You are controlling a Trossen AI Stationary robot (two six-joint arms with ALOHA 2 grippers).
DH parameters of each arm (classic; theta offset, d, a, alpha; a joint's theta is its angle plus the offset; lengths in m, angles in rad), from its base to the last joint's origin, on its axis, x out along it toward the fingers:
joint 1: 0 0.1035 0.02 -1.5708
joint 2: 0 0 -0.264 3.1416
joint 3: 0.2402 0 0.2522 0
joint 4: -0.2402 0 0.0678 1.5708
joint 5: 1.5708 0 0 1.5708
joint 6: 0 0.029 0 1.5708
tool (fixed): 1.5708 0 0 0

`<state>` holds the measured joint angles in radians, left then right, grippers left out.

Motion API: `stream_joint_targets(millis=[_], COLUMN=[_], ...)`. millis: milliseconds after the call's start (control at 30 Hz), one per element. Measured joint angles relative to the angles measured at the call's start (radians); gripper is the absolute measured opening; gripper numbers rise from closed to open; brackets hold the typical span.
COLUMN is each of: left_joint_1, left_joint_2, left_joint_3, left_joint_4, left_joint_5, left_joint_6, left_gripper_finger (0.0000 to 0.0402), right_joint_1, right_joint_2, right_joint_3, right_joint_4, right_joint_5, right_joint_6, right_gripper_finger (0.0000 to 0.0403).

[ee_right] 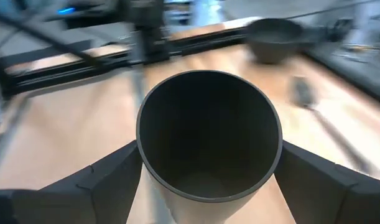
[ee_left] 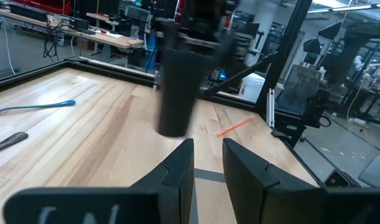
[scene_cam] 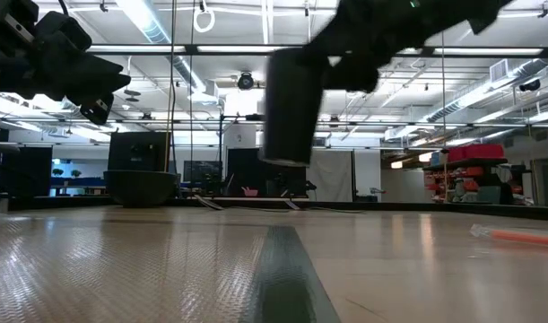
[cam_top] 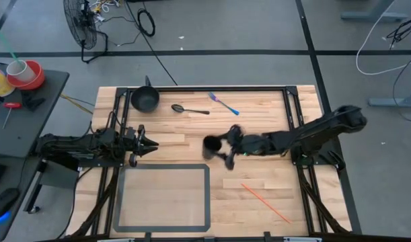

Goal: Pick & Place Utensil
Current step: Put the black cup on the top right of the transparent mat

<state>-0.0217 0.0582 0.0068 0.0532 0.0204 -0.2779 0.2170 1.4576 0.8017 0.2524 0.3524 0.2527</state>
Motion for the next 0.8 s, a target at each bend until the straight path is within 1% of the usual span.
stream_joint_targets(millis=[167,267,333,433,533,800], left_joint_1=[0.000,0.000,0.000,0.000,0.000,0.000], left_joint_2=[0.000,0.000,0.000,0.000,0.000,0.000], left_joint_3=[0.000,0.000,0.000,0.000,0.000,0.000], left_joint_4=[0.000,0.000,0.000,0.000,0.000,-0.002], left_joint_5=[0.000,0.000,0.000,0.000,0.000,0.000], left_joint_6=[0.000,0.000,0.000,0.000,0.000,0.000], left_gripper_finger=[0.0090,0.0090,0.0090,0.0090,0.0090,0.0090], right_joint_1=[0.055,0.076,0.086,0.098,0.101,0.101], right_joint_2=[0.170,0.239,0.263,0.287,0.306,0.343], right_joint_3=[0.180,0.237,0.246,0.246,0.245,0.244], right_joint_4=[-0.029,-0.063,-0.061,-0.052,-0.054,-0.039], right_joint_5=[-0.087,-0.112,-0.117,-0.074,-0.056,-0.073], right_joint_6=[-0.065,-0.078,-0.077,-0.078,-0.068,-0.051], right_gripper_finger=[0.0336,0.0336,0.0336,0.0336,0.0336,0.0336])
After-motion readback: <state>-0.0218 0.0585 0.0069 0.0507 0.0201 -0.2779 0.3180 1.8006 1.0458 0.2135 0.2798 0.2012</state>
